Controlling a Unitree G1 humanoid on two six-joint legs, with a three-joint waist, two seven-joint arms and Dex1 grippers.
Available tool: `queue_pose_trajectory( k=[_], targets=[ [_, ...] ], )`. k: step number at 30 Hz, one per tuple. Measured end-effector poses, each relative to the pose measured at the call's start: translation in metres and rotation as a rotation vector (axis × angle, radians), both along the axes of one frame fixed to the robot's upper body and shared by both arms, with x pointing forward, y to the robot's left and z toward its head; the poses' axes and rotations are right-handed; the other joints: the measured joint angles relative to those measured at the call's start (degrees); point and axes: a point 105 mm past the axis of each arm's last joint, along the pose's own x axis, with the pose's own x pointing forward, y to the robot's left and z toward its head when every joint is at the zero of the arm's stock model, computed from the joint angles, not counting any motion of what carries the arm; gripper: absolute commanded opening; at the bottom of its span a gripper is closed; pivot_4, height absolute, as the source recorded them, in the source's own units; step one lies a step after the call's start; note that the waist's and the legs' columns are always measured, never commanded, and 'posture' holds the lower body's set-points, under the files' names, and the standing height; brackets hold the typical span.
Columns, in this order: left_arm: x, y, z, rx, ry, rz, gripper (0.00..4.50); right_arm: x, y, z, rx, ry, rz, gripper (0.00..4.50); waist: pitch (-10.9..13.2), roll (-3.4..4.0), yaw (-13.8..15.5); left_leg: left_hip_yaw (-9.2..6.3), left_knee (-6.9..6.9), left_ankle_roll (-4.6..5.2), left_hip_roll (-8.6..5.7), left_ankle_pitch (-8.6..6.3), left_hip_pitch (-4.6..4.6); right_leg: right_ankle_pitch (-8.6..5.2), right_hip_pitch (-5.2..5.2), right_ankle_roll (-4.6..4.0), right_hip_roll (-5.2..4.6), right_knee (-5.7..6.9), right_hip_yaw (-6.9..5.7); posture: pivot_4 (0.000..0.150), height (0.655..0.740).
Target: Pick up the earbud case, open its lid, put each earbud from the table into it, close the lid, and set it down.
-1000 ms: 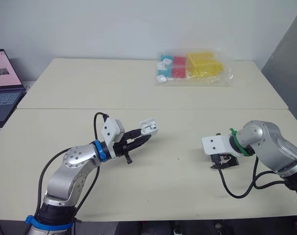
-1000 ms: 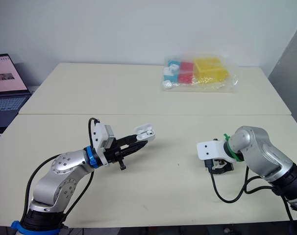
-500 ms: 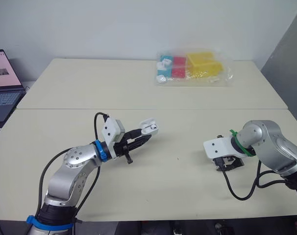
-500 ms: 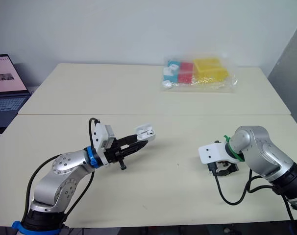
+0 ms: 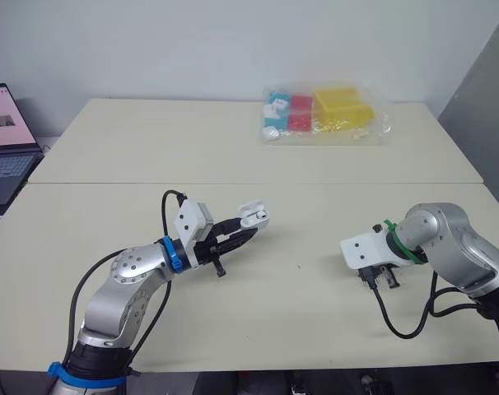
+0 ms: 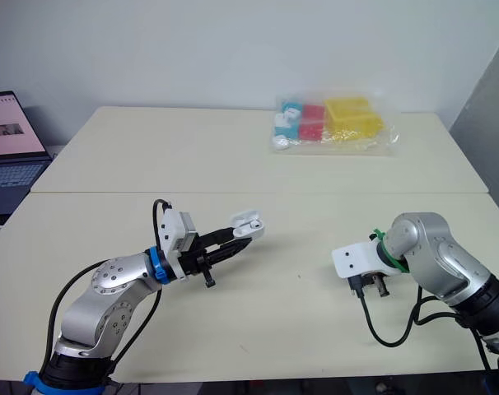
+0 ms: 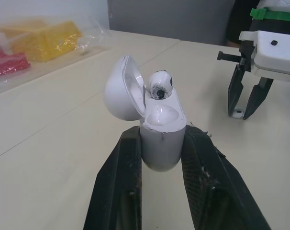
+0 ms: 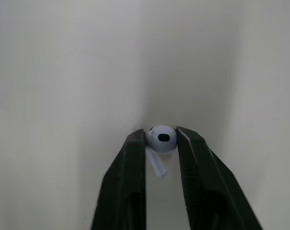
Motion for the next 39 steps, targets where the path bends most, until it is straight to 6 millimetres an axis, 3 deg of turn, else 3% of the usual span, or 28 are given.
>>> queue_pose_trajectory(
  k=[9, 15, 17, 21, 23, 32, 39],
  targets=[
    [0.000, 0.000, 0.000, 0.001, -0.001, 0.000, 0.78, 0.000, -0.001, 0.004, 0.019, -0.012, 0.007, 0.42, 0.0, 0.00, 0.0, 0.00, 0.00, 0.00, -0.01, 0.00, 0.00, 0.00, 0.00, 0.00, 0.00, 0.00, 0.00, 0.150, 0.7400],
    [0.001, 0.000, 0.000, -0.002, -0.003, 0.003, 0.78, 0.000, 0.003, 0.043, 0.185, -0.051, -0.031, 0.42, 0.0, 0.00, 0.0, 0.00, -0.01, 0.00, 0.00, 0.00, 0.00, 0.00, 0.01, 0.00, 0.00, -0.01, 0.00, 0.150, 0.7400],
    [0.003, -0.001, 0.002, -0.014, -0.006, 0.014, 0.78, -0.004, 0.013, 0.060, 0.326, -0.037, -0.065, 0.42, 0.0, 0.00, 0.0, -0.01, -0.01, 0.00, 0.00, 0.00, 0.00, 0.01, 0.01, -0.01, 0.00, 0.01, 0.01, 0.150, 0.7400],
    [0.008, -0.005, 0.009, -0.033, -0.027, 0.016, 0.78, -0.013, 0.064, 0.112, 0.830, -0.026, -0.074, 0.42, 0.0, -0.02, -0.1, -0.10, -0.01, -0.01, 0.06, 0.00, 0.04, 0.05, 0.04, -0.08, 0.03, 0.08, -0.01, 0.150, 0.7400],
    [0.012, -0.009, 0.015, -0.056, -0.042, 0.022, 0.78, -0.018, 0.085, 0.128, 1.054, -0.016, -0.067, 0.42, 0.0, -0.02, 0.0, -0.14, -0.02, -0.01, 0.06, 0.01, 0.01, 0.06, 0.05, -0.08, 0.08, 0.08, -0.07, 0.150, 0.7400],
    [0.020, -0.015, 0.025, -0.076, -0.044, 0.017, 0.78, -0.019, 0.134, 0.133, 1.476, -0.060, -0.148, 0.42, 0.0, -0.03, 0.0, -0.07, 0.02, -0.01, -0.01, 0.01, -0.08, 0.11, 0.01, 0.03, 0.00, 0.00, 0.01, 0.150, 0.7400],
    [0.020, -0.016, 0.026, -0.077, -0.035, 0.010, 0.78, -0.007, 0.144, 0.124, 1.570, -0.117, -0.208, 0.42, 0.0, -0.03, 0.0, -0.05, 0.00, -0.01, 0.01, 0.01, -0.07, 0.11, 0.00, 0.02, 0.03, 0.01, 0.00, 0.150, 0.7400]
  ],
)
